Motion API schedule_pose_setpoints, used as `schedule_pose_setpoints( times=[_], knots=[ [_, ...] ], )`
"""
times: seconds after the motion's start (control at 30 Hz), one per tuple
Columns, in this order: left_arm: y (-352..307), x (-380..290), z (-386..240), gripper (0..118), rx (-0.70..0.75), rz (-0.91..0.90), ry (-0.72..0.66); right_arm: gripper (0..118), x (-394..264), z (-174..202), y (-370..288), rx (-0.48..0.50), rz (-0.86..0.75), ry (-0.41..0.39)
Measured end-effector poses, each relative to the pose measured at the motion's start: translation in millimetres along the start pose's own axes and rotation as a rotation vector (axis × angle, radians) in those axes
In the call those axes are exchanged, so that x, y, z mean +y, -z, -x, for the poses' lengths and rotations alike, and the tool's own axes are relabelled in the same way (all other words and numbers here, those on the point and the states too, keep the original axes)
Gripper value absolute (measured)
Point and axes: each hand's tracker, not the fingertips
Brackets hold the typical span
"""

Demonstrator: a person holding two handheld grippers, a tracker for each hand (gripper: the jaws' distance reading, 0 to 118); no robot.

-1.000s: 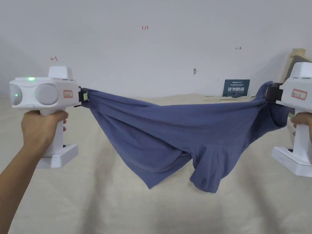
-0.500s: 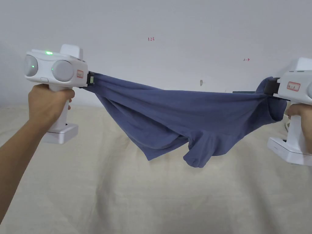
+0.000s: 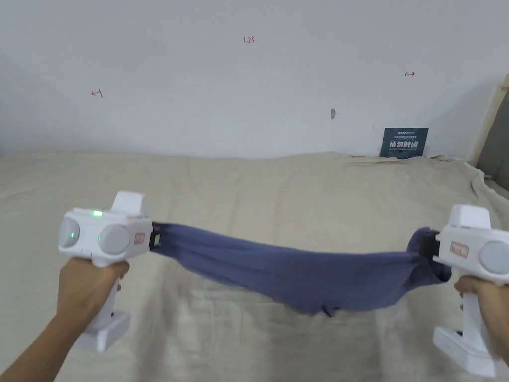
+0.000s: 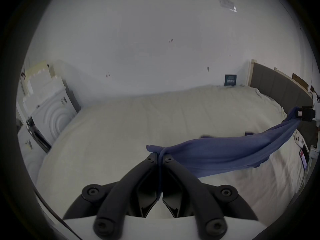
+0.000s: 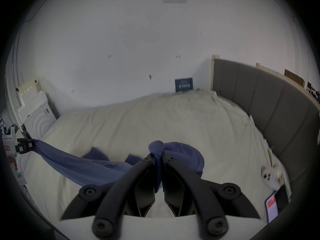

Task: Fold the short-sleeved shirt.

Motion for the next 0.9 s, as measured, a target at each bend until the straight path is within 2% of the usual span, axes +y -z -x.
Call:
schedule_pose_setpoints(
  times=[0.43,0.67,0.9],
  knots=[
    [-47,-196,5,0,-0.052,0.199,-0.075,4,-166,-37,-73,-0.017,0.174,0.122],
    [-83,-247,13,0,-0.068,0.243,-0.115,4,-212,-49,-105,-0.026,0.221,0.148],
    [-117,-280,10,0,-0.061,0.292,-0.093,4,-243,-49,-132,-0.047,0.281,0.110]
  ],
)
